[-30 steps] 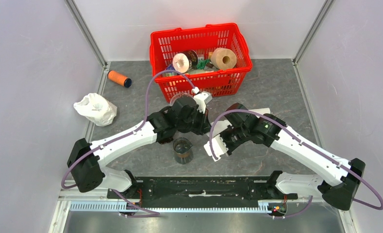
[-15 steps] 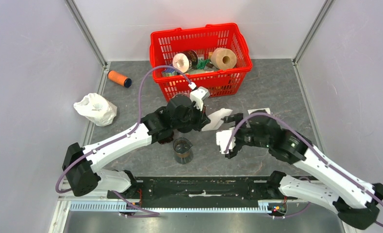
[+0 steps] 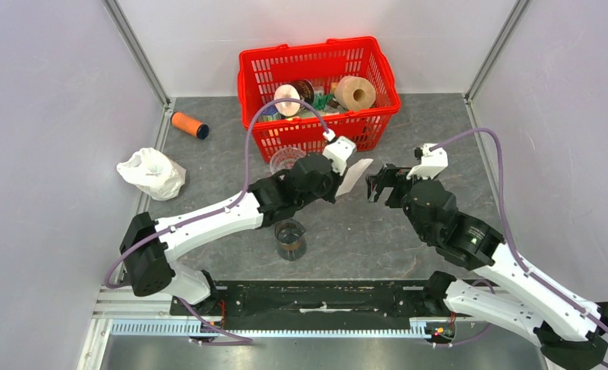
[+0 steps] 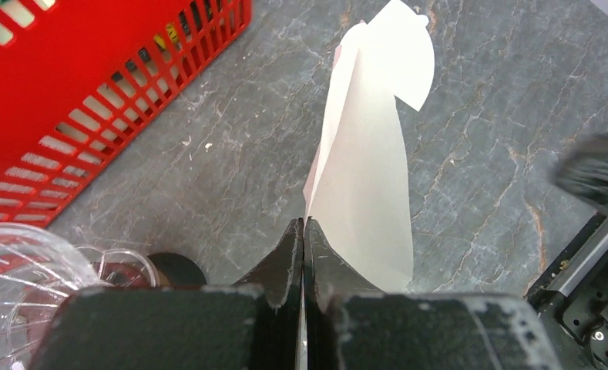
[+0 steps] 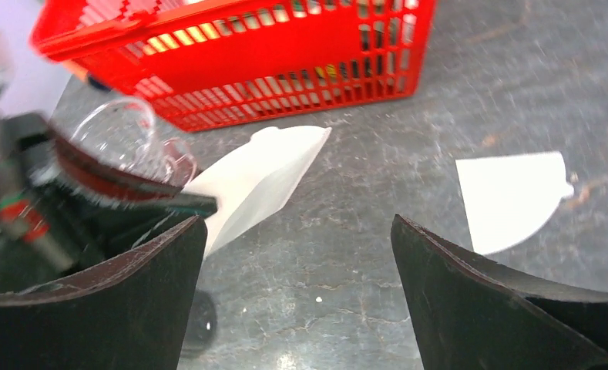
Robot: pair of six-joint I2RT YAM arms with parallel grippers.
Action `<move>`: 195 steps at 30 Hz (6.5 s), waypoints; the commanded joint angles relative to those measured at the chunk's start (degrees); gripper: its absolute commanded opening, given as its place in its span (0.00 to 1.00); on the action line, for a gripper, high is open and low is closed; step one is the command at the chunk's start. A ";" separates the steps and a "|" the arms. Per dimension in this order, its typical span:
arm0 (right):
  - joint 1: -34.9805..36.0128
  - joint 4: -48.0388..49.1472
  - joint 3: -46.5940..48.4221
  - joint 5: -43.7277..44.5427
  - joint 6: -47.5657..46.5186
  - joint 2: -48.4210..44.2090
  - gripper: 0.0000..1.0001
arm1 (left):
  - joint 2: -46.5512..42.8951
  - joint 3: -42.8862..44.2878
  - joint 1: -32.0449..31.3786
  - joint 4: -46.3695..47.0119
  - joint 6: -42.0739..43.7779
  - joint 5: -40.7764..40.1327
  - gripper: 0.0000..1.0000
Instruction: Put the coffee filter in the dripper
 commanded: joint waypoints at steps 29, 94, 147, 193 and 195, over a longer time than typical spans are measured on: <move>-14.73 6.82 -4.16 -16.77 32.69 18.71 0.84 | -2.39 -0.31 -5.35 10.62 -0.34 -9.47 0.02; -16.51 18.45 -23.66 -6.18 6.33 -23.55 0.97 | -11.42 8.70 -0.45 -14.72 -15.11 -27.33 0.02; -16.52 17.27 -25.14 -5.24 -0.88 -17.79 0.99 | -2.57 16.96 20.59 -38.56 -27.94 -1.18 0.30; -16.55 15.73 -24.81 -4.35 -1.04 -17.26 0.99 | 2.93 27.58 15.30 -38.07 -19.63 -5.92 0.35; -16.51 15.74 -24.81 -4.19 -1.07 -17.19 0.99 | 4.67 27.99 15.36 -39.32 -19.53 -5.96 0.29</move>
